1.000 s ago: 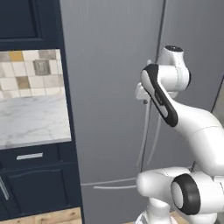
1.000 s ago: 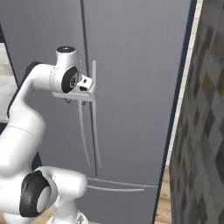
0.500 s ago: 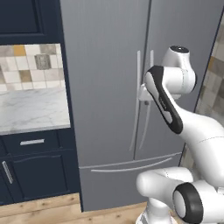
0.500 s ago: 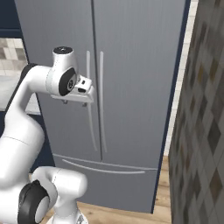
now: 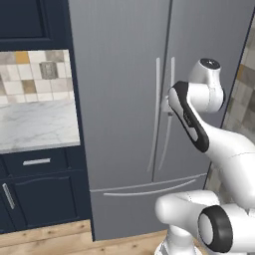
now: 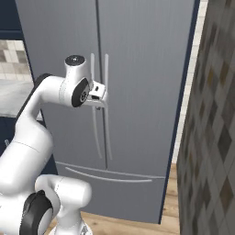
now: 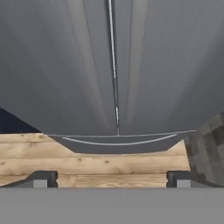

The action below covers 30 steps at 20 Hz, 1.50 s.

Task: Open the fridge, remove the mango, onion, and fish, and place them on any counter.

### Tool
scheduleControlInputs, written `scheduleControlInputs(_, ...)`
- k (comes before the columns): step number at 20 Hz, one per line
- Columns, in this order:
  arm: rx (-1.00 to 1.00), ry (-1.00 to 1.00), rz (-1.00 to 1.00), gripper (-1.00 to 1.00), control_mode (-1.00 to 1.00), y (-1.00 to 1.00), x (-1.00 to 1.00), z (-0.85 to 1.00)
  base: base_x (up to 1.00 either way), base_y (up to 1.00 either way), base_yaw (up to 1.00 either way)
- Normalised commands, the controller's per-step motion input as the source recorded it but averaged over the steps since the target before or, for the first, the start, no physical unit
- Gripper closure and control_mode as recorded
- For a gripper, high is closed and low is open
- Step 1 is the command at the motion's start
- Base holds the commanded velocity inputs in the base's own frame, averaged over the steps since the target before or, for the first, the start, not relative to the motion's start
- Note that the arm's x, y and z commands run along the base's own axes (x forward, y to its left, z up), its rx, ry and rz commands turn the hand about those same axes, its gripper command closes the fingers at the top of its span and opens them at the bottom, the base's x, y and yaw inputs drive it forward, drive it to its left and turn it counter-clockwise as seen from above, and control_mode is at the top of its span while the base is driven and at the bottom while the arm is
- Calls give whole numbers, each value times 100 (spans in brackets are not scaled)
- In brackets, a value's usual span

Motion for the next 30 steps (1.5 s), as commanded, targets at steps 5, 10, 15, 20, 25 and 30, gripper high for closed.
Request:
scheduleControlInputs(5, 0, 0, 0, -100, -100, 0, 79, 0, 0, 0, 0)
scheduleControlInputs(10, 0, -3, 0, -100, -100, -4, 67, -4, 0, 0, 0)
scheduleControlInputs(15, 0, -5, 0, -100, -100, -22, 50, -10, 0, 0, 0)
scheduleControlInputs(20, 0, -7, 0, -100, -100, -15, 37, -16, 0, 0, 0)
scheduleControlInputs(25, 0, -6, 0, -100, -100, -3, 44, -24, 0, 0, 0)
scheduleControlInputs(30, 0, -1, 0, -100, -100, -7, 54, -26, 0, 0, 0)
